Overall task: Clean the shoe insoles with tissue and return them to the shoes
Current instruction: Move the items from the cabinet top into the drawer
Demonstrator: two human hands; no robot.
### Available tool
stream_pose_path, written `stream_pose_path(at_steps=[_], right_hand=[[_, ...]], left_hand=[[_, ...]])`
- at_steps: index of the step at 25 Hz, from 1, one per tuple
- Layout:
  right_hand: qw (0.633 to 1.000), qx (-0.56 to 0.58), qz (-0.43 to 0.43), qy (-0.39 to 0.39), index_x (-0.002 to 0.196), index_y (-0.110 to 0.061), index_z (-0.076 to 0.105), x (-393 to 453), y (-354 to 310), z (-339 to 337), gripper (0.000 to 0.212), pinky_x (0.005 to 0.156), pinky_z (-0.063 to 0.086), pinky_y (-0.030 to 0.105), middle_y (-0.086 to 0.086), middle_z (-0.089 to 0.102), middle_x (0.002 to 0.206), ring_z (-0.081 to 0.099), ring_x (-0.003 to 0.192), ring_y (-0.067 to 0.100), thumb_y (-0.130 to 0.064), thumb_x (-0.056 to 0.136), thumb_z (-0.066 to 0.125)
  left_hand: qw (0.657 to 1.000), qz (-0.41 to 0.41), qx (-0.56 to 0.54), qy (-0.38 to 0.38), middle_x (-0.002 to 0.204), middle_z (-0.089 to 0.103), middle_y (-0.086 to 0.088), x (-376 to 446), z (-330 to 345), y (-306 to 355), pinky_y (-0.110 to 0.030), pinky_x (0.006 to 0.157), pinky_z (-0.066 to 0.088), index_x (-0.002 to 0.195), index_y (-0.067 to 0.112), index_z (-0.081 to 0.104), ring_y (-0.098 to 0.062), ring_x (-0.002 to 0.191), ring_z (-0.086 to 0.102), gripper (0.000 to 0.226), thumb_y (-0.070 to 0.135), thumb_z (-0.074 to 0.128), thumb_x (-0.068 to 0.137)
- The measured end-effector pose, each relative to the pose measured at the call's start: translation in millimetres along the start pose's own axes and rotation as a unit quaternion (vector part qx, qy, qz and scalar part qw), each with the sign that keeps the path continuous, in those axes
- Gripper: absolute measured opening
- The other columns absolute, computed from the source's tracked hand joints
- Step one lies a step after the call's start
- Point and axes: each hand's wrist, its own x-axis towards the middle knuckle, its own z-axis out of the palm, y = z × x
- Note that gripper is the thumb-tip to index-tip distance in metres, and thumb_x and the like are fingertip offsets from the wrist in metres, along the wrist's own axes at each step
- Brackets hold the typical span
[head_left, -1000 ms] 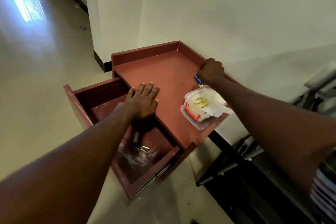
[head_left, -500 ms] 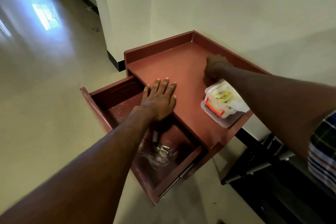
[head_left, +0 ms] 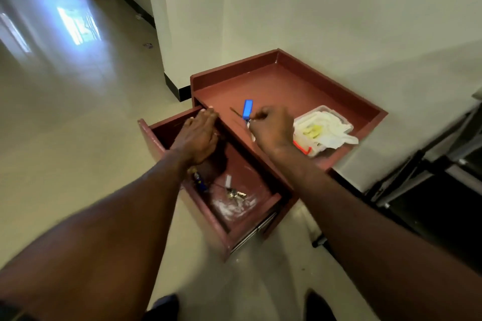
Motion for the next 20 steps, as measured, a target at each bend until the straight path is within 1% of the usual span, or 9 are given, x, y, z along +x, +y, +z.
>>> stream_pose_path(at_steps=[2, 4, 7, 9, 12, 15, 16, 18, 20], right_hand=[[0.997, -0.015, 0.031, -0.064, 0.085, -0.022, 0.081, -42, 25, 21, 0.013, 0.077, 0.058, 0.033, 0.005, 0.078, 0.086, 0.073, 0.086, 0.028, -0.018, 0.076, 0.072], [0.984, -0.082, 0.040, -0.152, 0.088, -0.018, 0.081, -68, 47, 43, 0.019, 0.078, 0.061, 0.038, 0.008, 0.078, 0.088, 0.073, 0.086, 0.031, -0.019, 0.075, 0.068], [0.959, -0.174, 0.036, -0.219, 0.087, -0.008, 0.077, -81, 70, 62, 0.018, 0.068, 0.062, 0.038, 0.012, 0.075, 0.086, 0.073, 0.083, 0.033, -0.023, 0.079, 0.070], [0.954, -0.194, 0.035, -0.224, 0.082, -0.005, 0.073, -82, 77, 70, 0.016, 0.064, 0.061, 0.037, 0.011, 0.073, 0.084, 0.072, 0.079, 0.031, -0.021, 0.082, 0.071], [0.947, -0.212, 0.026, -0.240, 0.082, -0.008, 0.072, -81, 82, 78, 0.011, 0.065, 0.062, 0.040, 0.009, 0.070, 0.084, 0.069, 0.077, 0.028, -0.018, 0.083, 0.071], [0.940, -0.230, -0.002, -0.254, 0.077, -0.010, 0.060, -86, 83, 74, 0.012, 0.061, 0.052, 0.035, 0.011, 0.065, 0.086, 0.065, 0.079, 0.030, -0.018, 0.085, 0.064], [0.943, -0.224, -0.006, -0.245, 0.076, -0.011, 0.060, -87, 81, 71, 0.010, 0.061, 0.051, 0.034, 0.011, 0.065, 0.086, 0.065, 0.078, 0.030, -0.015, 0.085, 0.063], [0.967, -0.165, -0.004, -0.192, 0.079, -0.009, 0.067, -88, 70, 59, 0.009, 0.062, 0.060, 0.035, 0.008, 0.069, 0.084, 0.067, 0.073, 0.023, -0.010, 0.088, 0.065], [0.991, -0.081, -0.034, -0.101, 0.091, -0.011, 0.074, -85, 55, 45, 0.007, 0.071, 0.064, 0.038, 0.004, 0.073, 0.089, 0.069, 0.077, 0.017, -0.008, 0.091, 0.067]], left_hand=[[0.997, -0.073, 0.005, -0.019, 0.175, -0.003, -0.004, -21, -7, -17, -0.049, 0.130, 0.001, 0.167, 0.020, 0.006, -0.021, 0.161, -0.006, 0.074, 0.037, 0.044, 0.106], [0.991, -0.125, 0.010, -0.050, 0.175, -0.010, 0.000, -39, -7, -28, -0.051, 0.128, -0.005, 0.167, 0.023, 0.002, -0.020, 0.160, -0.013, 0.077, 0.047, 0.043, 0.106], [0.985, -0.156, 0.015, -0.078, 0.174, -0.016, 0.002, -50, 0, -32, -0.054, 0.128, -0.008, 0.167, 0.025, -0.002, -0.020, 0.159, -0.019, 0.084, 0.059, 0.041, 0.104], [0.986, -0.151, 0.021, -0.064, 0.174, -0.015, 0.003, -51, 3, -32, -0.054, 0.126, -0.009, 0.167, 0.025, -0.001, -0.020, 0.159, -0.018, 0.087, 0.061, 0.043, 0.102], [0.989, -0.139, 0.019, -0.044, 0.174, -0.012, 0.004, -51, 3, -33, -0.053, 0.125, -0.008, 0.167, 0.026, 0.001, -0.019, 0.160, -0.015, 0.088, 0.060, 0.047, 0.100], [0.990, -0.134, -0.002, -0.051, 0.175, -0.009, 0.005, -50, 6, -33, -0.053, 0.126, -0.007, 0.167, 0.028, 0.004, -0.018, 0.160, -0.014, 0.085, 0.054, 0.048, 0.100], [0.989, -0.134, -0.033, -0.049, 0.175, -0.007, 0.005, -48, 5, -34, -0.052, 0.126, -0.008, 0.167, 0.028, 0.006, -0.018, 0.160, -0.013, 0.081, 0.050, 0.048, 0.101], [0.985, -0.121, -0.119, 0.006, 0.174, 0.010, 0.002, -47, -5, -38, -0.054, 0.128, -0.001, 0.164, 0.027, 0.022, -0.022, 0.161, -0.001, 0.070, 0.043, 0.051, 0.103], [0.982, -0.091, -0.137, 0.090, 0.164, 0.034, -0.007, -48, -19, -48, -0.059, 0.125, 0.021, 0.155, 0.022, 0.040, -0.030, 0.152, 0.025, 0.066, 0.030, 0.064, 0.095]])
